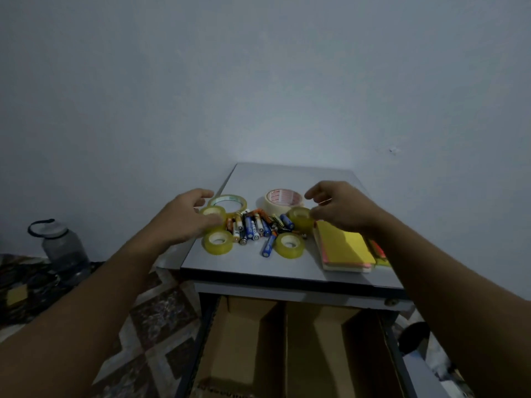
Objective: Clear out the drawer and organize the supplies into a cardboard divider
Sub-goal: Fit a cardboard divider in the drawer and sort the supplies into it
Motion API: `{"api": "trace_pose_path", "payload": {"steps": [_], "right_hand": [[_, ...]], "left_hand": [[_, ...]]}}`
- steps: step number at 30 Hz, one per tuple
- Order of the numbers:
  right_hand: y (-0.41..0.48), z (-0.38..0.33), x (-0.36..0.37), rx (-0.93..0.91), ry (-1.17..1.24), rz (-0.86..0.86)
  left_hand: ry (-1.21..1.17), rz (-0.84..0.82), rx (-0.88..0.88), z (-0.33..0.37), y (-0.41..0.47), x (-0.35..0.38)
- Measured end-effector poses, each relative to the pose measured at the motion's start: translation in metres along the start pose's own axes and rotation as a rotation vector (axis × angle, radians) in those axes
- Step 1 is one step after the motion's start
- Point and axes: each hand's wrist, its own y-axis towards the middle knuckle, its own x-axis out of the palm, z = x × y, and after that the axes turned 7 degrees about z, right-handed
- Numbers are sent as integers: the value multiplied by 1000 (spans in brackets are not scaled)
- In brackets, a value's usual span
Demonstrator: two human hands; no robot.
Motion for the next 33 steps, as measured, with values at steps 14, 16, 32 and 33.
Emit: {"api": "trace_pose_path", "payload": {"steps": [14,16,32,33], "right_hand": [[21,11,33,-64,-67,-35],[21,12,31,-66,-64,-23],[-18,-2,-3,-108,33,108],[-27,-3,-7,-108,45,118]], "left_hand": [[12,47,61,-20,15,11],[-7,48,63,-19,14,10],[-83,182,184,24,-28,-13],[-92,179,194,28,-35,-14]]}}
